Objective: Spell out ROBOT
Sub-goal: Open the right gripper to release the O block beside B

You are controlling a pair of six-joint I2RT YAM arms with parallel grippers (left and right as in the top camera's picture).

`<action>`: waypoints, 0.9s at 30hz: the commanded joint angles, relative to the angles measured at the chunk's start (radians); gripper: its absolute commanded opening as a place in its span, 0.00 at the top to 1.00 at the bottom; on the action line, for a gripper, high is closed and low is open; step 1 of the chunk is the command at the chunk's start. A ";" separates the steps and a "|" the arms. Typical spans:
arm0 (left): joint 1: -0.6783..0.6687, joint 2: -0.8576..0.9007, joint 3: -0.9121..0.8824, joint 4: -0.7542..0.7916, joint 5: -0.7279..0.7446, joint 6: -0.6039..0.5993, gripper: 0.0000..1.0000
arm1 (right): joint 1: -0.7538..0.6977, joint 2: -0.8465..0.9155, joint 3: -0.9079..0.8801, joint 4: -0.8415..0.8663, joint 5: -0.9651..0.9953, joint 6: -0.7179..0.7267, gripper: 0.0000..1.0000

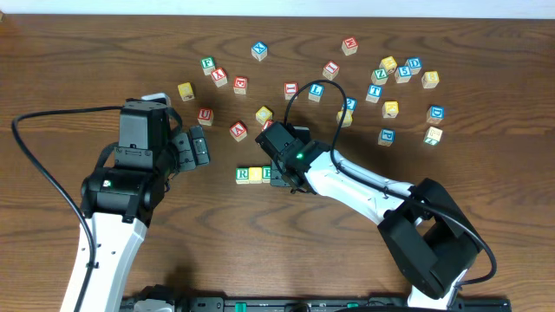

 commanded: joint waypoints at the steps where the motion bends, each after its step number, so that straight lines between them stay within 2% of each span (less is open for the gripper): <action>1: 0.006 0.000 0.019 0.000 -0.002 0.010 0.02 | 0.006 0.043 -0.006 -0.002 -0.025 -0.008 0.98; 4: 0.006 0.000 0.019 0.000 -0.002 0.010 0.02 | 0.006 0.043 -0.006 -0.002 -0.025 -0.008 0.83; 9: 0.006 0.000 0.019 0.000 -0.002 0.010 0.02 | 0.006 0.043 -0.006 -0.002 -0.025 -0.008 0.69; 18: 0.006 0.000 0.019 0.000 -0.002 0.009 0.02 | 0.006 0.042 0.001 -0.009 -0.021 -0.007 0.67; 24: 0.006 0.000 0.019 0.000 -0.002 0.010 0.02 | 0.006 0.042 0.016 -0.030 0.001 -0.004 0.57; 27: 0.006 0.000 0.019 0.000 -0.002 0.010 0.02 | 0.006 0.042 0.019 -0.032 0.001 -0.004 0.56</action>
